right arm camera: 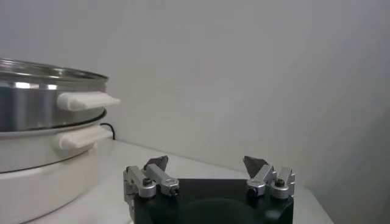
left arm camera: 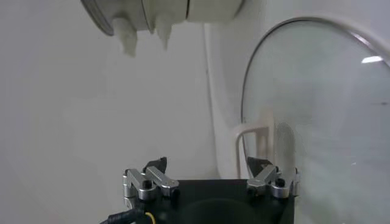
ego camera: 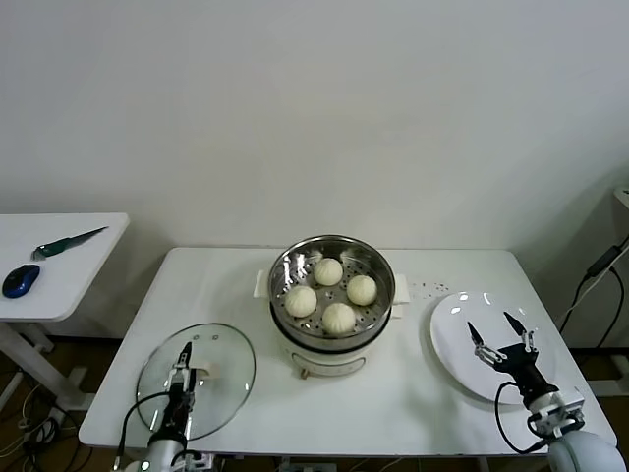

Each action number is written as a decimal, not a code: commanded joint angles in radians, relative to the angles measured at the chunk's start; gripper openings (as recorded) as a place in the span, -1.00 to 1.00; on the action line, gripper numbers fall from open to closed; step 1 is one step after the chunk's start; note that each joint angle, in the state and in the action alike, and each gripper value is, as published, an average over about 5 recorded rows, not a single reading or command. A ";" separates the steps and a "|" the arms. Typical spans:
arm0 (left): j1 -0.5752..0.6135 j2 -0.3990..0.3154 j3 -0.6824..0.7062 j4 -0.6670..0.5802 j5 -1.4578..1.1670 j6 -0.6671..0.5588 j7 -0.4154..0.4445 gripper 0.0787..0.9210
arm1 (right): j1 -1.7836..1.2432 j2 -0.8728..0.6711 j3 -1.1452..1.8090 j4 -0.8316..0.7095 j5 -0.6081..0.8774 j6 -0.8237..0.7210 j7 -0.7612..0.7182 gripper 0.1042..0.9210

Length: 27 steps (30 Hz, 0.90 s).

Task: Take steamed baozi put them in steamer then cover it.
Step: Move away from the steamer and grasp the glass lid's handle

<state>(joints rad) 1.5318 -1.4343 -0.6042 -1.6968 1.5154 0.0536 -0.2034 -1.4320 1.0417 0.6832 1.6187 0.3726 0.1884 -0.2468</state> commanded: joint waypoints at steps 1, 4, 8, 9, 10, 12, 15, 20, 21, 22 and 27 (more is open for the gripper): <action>-0.084 0.010 0.006 0.069 0.003 0.006 -0.020 0.77 | -0.005 0.009 0.005 -0.006 -0.023 0.005 -0.010 0.76; -0.097 0.016 0.007 0.081 -0.008 0.011 -0.025 0.77 | -0.004 0.013 0.005 -0.010 -0.031 0.008 -0.013 0.76; -0.110 0.024 0.008 0.096 -0.017 0.006 -0.024 0.77 | -0.005 0.019 0.005 -0.017 -0.045 0.011 -0.016 0.76; -0.111 0.025 0.009 0.099 -0.019 0.004 -0.024 0.77 | -0.004 0.021 0.005 -0.020 -0.047 0.013 -0.017 0.76; -0.112 0.025 0.009 0.101 -0.020 0.001 -0.022 0.76 | -0.003 0.023 0.005 -0.022 -0.049 0.013 -0.017 0.76; -0.113 0.025 0.010 0.106 -0.021 -0.004 -0.020 0.74 | -0.002 0.026 0.005 -0.026 -0.053 0.014 -0.018 0.76; -0.110 0.024 0.010 0.109 -0.022 -0.013 -0.015 0.59 | 0.001 0.030 0.006 -0.029 -0.056 0.015 -0.019 0.76; -0.104 0.026 0.008 0.111 -0.029 -0.025 -0.013 0.24 | 0.004 0.032 0.010 -0.032 -0.060 0.016 -0.020 0.76; -0.103 0.027 0.008 0.109 -0.033 -0.027 -0.013 0.18 | 0.005 0.033 0.010 -0.033 -0.061 0.017 -0.021 0.76; -0.103 0.028 0.007 0.107 -0.038 -0.028 -0.014 0.10 | 0.006 0.033 0.010 -0.033 -0.062 0.017 -0.021 0.76; -0.090 0.041 0.004 0.060 -0.066 -0.030 -0.009 -0.23 | 0.012 0.035 0.010 -0.038 -0.069 0.019 -0.022 0.76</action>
<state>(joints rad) 1.4405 -1.4047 -0.5972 -1.6000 1.4808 0.0315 -0.2150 -1.4228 1.0746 0.6930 1.5835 0.3106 0.2066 -0.2672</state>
